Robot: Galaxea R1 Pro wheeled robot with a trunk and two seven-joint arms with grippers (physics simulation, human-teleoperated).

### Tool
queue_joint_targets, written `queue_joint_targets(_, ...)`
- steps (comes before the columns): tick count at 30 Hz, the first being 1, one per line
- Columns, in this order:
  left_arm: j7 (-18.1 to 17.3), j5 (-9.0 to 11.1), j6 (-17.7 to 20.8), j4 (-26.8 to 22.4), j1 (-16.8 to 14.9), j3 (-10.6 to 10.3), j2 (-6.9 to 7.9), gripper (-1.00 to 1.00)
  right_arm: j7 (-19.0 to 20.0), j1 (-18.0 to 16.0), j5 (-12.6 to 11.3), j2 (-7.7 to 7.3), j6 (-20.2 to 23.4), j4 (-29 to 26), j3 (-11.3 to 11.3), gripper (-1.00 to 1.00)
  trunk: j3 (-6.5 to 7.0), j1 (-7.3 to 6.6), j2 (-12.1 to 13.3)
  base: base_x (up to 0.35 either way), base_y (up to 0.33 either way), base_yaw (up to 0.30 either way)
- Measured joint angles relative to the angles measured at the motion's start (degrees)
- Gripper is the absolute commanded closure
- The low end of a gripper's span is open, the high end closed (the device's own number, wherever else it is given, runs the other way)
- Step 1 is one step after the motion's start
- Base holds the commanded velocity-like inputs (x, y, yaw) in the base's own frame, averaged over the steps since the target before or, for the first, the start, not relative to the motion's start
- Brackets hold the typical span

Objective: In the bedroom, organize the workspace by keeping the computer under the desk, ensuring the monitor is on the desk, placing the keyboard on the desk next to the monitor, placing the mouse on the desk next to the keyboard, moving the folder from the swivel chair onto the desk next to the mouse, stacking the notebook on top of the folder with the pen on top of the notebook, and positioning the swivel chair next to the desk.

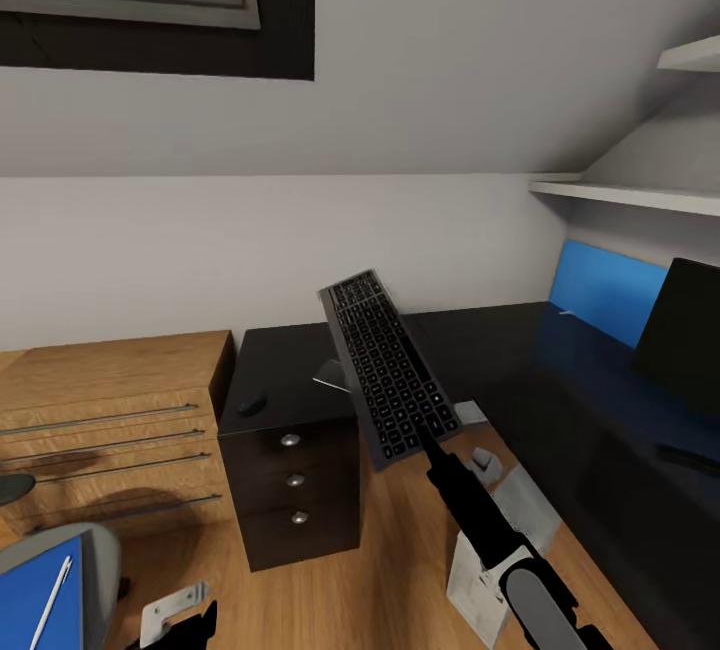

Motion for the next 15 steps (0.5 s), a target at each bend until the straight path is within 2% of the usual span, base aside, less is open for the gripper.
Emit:
queue_joint_targets(8,0.0,0.0,-0.2,1.0,0.0,0.0,-0.02,-1.0,0.1,0.0,-0.1,-0.05,-0.1,-0.2,0.4,1.0,0.0,0.0,0.0,0.001,0.019,-0.008)
queue_joint_targets(15,-0.1,0.0,-0.3,2.7,0.0,-0.2,-0.23,-1.0,0.1,0.0,-0.1,-0.09,-0.2,-0.4,0.4,1.0,0.0,-0.01,0.0,0.063,0.219,-0.214)
